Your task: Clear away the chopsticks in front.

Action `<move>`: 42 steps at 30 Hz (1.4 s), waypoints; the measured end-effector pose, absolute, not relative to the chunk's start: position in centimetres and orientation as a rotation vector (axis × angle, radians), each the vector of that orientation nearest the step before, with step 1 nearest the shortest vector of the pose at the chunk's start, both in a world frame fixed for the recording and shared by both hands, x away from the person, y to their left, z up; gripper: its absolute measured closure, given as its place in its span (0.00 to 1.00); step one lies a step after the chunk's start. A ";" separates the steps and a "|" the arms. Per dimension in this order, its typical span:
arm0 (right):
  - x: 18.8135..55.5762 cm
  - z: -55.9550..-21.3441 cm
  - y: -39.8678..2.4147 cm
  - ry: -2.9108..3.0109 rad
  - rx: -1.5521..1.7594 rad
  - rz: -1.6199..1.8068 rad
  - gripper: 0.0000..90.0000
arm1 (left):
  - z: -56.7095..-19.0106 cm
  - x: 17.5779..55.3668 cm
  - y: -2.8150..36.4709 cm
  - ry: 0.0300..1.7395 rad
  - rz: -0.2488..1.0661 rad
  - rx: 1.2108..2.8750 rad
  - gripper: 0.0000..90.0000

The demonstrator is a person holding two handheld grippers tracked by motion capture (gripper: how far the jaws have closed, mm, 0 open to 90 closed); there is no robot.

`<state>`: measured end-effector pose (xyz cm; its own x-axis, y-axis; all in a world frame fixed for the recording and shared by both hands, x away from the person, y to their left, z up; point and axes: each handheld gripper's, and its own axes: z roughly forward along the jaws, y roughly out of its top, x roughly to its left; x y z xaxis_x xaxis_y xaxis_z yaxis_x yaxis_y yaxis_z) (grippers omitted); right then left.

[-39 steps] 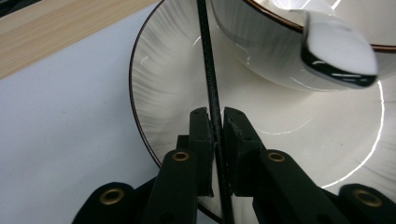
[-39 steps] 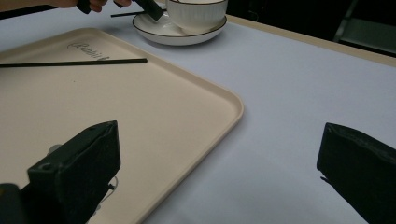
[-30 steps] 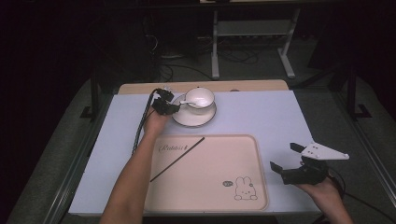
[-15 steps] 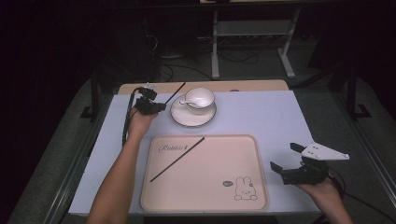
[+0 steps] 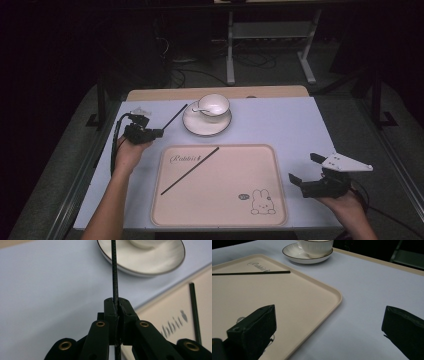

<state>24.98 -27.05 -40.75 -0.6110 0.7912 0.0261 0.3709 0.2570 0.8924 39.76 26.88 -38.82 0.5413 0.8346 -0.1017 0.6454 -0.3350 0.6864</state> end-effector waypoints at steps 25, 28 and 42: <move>24.9 -40.9 -26.8 2.125 1.030 1.298 0.00 | -39.6 30.2 22.1 0.983 0.233 2.198 0.95; 25.0 -40.9 -26.8 2.127 1.032 1.296 0.00 | -40.3 29.7 20.7 0.957 0.189 2.246 0.95; 25.1 -41.0 -26.8 2.130 1.031 1.295 0.00 | -42.4 30.0 18.8 0.951 0.151 2.329 0.95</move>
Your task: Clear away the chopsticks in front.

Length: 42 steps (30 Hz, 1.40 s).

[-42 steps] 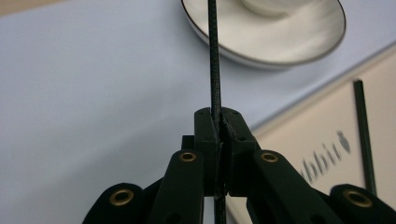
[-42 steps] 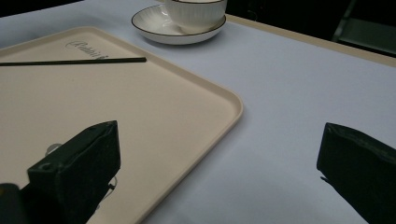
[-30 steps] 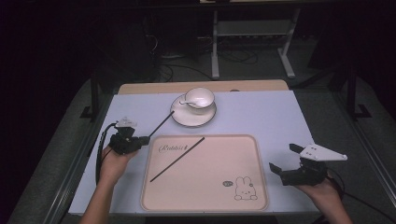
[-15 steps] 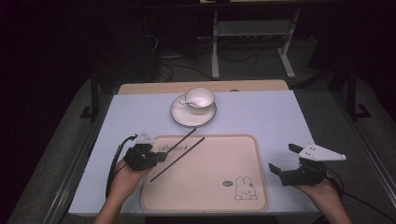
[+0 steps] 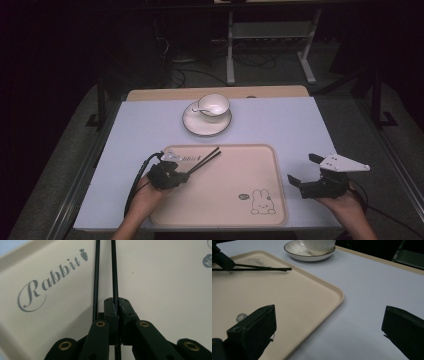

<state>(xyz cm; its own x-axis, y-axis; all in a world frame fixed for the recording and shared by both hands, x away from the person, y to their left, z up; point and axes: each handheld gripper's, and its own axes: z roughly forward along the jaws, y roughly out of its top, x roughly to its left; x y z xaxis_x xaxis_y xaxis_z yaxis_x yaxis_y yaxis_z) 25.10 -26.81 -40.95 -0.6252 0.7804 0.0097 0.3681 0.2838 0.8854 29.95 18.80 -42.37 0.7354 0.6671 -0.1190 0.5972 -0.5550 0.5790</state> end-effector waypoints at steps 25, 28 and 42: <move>25.2 -41.0 -26.6 2.134 1.025 1.298 0.00 | -41.2 31.3 17.4 0.859 0.099 2.310 1.00; 25.2 -40.9 -26.5 2.136 1.025 1.297 0.00 | -40.9 32.3 15.9 0.810 0.103 2.330 1.00; 25.2 -40.9 -26.7 2.130 1.035 1.306 0.00 | -41.7 37.9 10.0 0.724 0.060 2.365 1.00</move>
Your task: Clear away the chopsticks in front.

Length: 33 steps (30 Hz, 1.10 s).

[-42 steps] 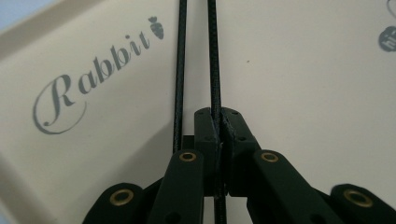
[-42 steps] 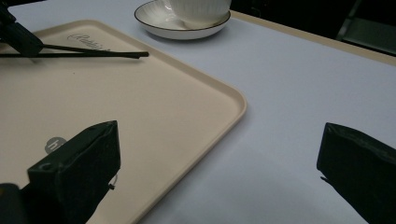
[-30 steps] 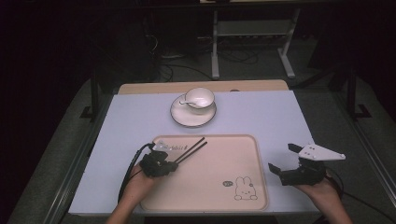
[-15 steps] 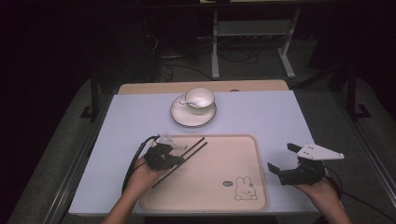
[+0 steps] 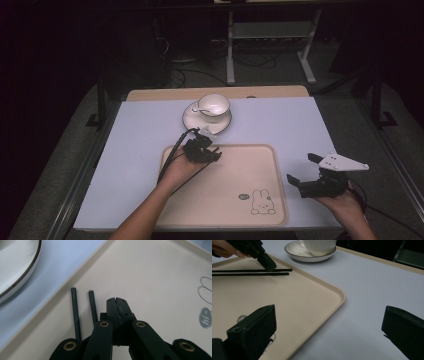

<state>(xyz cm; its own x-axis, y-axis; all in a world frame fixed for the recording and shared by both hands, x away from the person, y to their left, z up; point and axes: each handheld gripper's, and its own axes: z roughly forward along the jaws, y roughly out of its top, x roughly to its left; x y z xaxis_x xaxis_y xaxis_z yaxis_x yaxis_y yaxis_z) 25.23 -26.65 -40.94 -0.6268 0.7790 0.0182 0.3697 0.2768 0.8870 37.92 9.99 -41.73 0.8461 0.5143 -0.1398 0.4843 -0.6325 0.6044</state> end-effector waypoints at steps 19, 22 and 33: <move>25.2 -40.9 -26.8 2.121 1.042 1.307 0.00 | -43.4 40.8 10.9 0.812 0.099 2.355 1.00; 25.3 -41.0 -26.8 2.123 1.039 1.302 0.00 | -43.4 40.7 11.7 0.827 0.099 2.352 1.00; 25.2 -40.9 -26.9 2.115 1.041 1.308 0.00 | -43.3 39.5 15.6 0.916 0.120 2.328 1.00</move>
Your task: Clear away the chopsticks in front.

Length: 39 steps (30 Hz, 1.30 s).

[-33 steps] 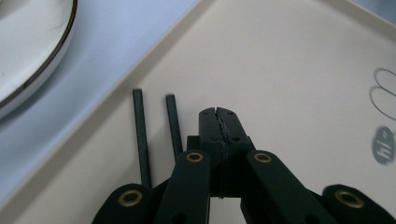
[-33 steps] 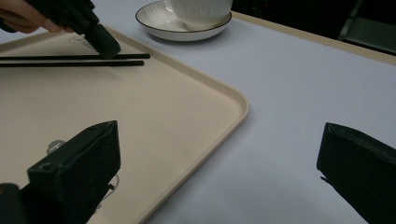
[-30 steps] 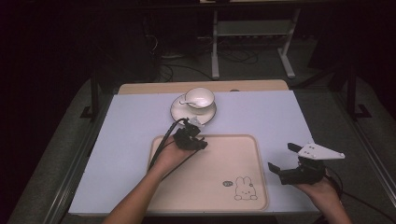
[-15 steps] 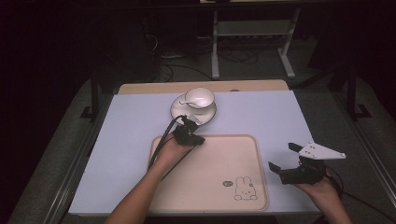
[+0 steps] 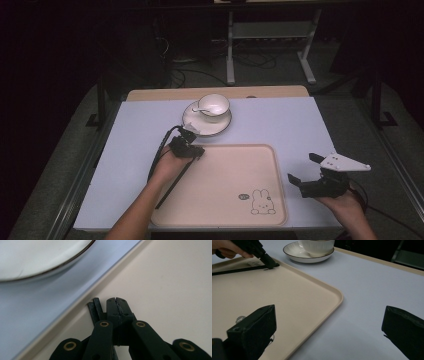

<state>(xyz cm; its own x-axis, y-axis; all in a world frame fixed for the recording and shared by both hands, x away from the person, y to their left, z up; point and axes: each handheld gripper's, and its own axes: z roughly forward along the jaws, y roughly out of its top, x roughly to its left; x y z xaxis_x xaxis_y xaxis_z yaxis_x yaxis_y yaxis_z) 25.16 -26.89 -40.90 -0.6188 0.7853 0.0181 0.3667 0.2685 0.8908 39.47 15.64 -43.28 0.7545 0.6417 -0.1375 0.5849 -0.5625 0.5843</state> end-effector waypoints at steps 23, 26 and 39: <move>25.1 -40.9 -26.7 2.120 1.035 1.290 0.00 | -43.2 35.6 23.4 1.074 0.169 2.265 1.00; 25.1 -40.9 -26.6 2.125 1.030 1.287 0.00 | -43.3 35.5 23.8 1.082 0.161 2.247 1.00; 25.1 -41.0 -26.6 2.129 1.030 1.290 0.00 | -42.1 35.1 23.2 1.029 0.167 2.210 0.94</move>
